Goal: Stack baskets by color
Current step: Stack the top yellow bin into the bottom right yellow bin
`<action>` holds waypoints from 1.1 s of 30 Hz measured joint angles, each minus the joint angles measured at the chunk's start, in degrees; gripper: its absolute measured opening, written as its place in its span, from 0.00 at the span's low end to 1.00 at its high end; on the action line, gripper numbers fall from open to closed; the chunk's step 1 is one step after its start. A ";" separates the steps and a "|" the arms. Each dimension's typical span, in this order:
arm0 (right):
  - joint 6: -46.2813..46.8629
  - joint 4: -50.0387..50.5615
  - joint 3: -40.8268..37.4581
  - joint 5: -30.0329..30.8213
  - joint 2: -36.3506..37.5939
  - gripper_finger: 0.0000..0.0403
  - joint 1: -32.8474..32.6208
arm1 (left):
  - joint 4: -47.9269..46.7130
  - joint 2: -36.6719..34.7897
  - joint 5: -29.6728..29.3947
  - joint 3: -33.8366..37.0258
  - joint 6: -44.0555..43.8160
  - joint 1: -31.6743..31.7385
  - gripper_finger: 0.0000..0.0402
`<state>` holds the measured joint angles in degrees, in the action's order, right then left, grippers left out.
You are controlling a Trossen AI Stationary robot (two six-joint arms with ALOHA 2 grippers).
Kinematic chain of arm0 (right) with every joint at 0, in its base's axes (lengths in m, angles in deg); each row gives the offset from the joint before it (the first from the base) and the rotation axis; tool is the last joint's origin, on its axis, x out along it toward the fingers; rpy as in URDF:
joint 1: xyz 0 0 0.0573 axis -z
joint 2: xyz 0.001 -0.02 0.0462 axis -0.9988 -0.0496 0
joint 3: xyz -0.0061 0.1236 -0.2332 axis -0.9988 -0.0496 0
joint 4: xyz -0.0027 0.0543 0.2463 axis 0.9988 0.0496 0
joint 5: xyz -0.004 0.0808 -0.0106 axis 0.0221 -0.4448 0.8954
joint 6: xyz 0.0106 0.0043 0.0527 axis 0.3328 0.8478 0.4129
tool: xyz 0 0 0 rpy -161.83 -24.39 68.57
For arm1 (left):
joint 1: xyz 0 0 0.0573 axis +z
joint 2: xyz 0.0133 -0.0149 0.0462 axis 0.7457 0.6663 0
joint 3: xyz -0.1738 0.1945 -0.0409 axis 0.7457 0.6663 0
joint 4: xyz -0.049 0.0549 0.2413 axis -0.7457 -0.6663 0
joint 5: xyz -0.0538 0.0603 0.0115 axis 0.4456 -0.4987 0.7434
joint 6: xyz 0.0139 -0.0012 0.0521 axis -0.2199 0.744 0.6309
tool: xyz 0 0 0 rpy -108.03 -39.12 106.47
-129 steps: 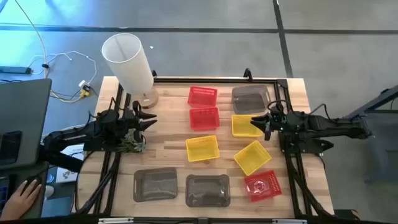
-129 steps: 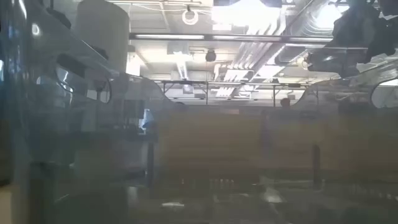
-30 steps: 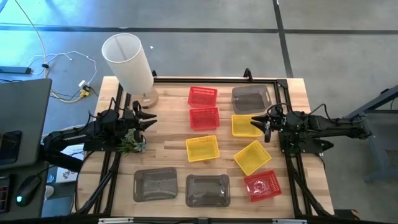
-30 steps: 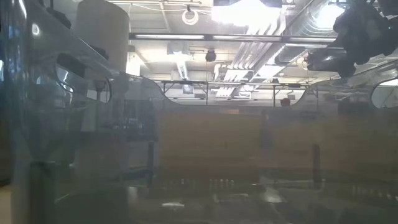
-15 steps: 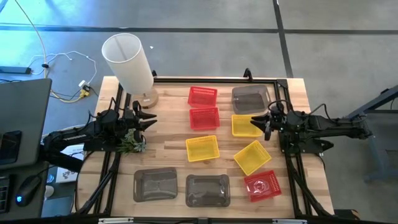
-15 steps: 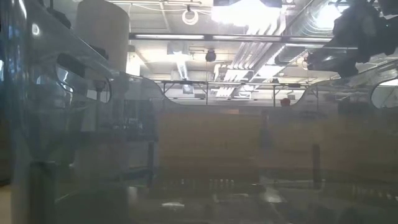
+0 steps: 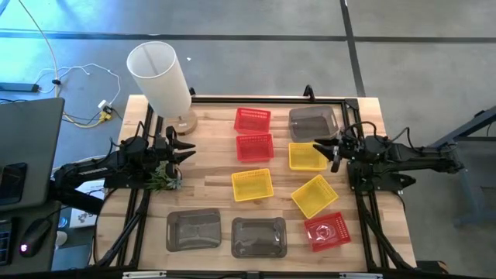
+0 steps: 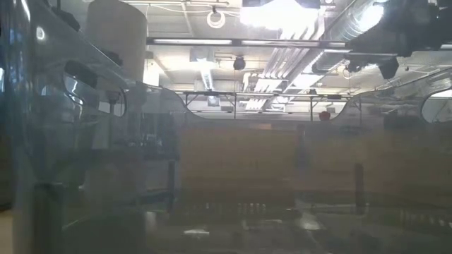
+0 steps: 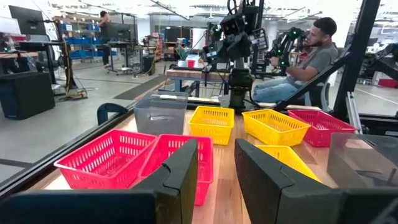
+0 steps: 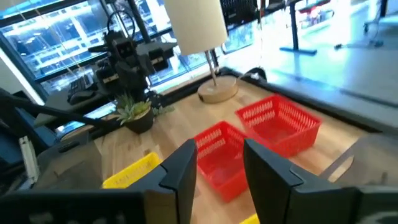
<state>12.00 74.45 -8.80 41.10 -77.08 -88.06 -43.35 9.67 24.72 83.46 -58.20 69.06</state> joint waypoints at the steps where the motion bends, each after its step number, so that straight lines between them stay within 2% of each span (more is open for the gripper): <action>1: -0.40 -0.01 0.44 0.45 0.00 0.32 0.00 | 0.00 0.00 0.00 0.00 -0.04 0.00 0.23; 11: -8.56 1.51 7.53 2.27 -4.56 0.45 0.25 | -0.04 0.00 0.00 0.00 -0.08 0.00 0.23; 15: -9.40 9.61 12.34 2.32 -8.63 0.45 0.26 | -0.07 -0.01 0.00 0.00 -0.01 0.00 0.23; 19: -5.66 17.40 15.38 2.82 -13.14 0.45 0.26 | -0.11 -0.02 0.00 0.00 0.00 0.00 0.23; 33: -3.03 22.53 15.87 -3.17 -30.32 0.45 0.26 | -0.13 -0.01 -0.01 0.00 0.00 0.02 0.23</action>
<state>8.97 96.98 7.06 37.93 -107.40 -87.80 -43.48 9.66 24.71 83.46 -58.20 69.08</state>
